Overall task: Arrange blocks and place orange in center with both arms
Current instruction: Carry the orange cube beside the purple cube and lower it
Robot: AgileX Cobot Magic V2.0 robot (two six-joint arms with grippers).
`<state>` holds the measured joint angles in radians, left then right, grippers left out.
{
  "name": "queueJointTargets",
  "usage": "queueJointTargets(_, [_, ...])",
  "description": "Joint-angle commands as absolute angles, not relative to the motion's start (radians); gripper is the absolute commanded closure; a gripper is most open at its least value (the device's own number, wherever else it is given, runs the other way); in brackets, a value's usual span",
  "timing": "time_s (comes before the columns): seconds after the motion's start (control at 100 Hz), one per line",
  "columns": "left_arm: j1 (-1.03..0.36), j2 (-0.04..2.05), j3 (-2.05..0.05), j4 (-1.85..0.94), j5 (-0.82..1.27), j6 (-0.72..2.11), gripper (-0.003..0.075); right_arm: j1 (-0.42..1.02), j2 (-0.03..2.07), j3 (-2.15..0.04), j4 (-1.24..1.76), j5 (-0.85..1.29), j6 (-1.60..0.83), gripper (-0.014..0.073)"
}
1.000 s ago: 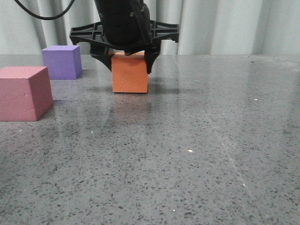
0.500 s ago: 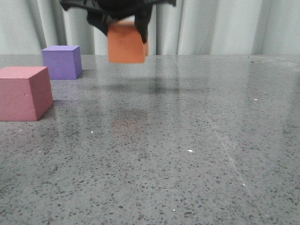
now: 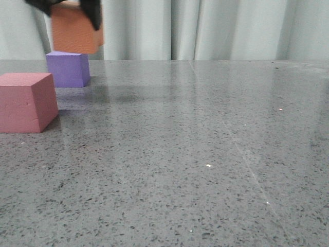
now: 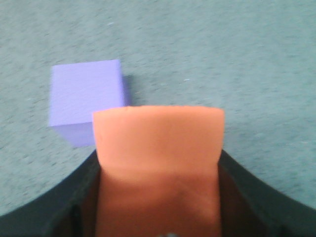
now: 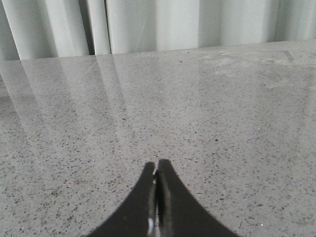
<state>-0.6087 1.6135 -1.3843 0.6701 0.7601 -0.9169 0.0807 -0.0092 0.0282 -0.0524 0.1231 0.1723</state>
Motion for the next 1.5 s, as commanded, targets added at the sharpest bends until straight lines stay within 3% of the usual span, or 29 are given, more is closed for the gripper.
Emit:
queueJointTargets(0.0, [-0.571,1.535,-1.356,0.705,0.688,-0.93,0.0677,0.075,-0.02,0.014,-0.049,0.037,0.161,0.0657])
queueJointTargets(0.53, [-0.488,1.514,-1.196,0.704,0.55,-0.967,0.0677,0.075,-0.02,0.014,-0.049,0.037,0.161,0.0657])
queueJointTargets(1.37, [-0.463,1.606,-1.188,0.692,0.525,-0.971,0.0676,0.075,-0.02,0.014,-0.049,0.037,0.161,0.0657])
queueJointTargets(1.49, [-0.463,1.606,-1.188,0.692,0.511,-0.971,0.0636,0.075,-0.02,0.014,-0.049,0.037,0.161,0.0657])
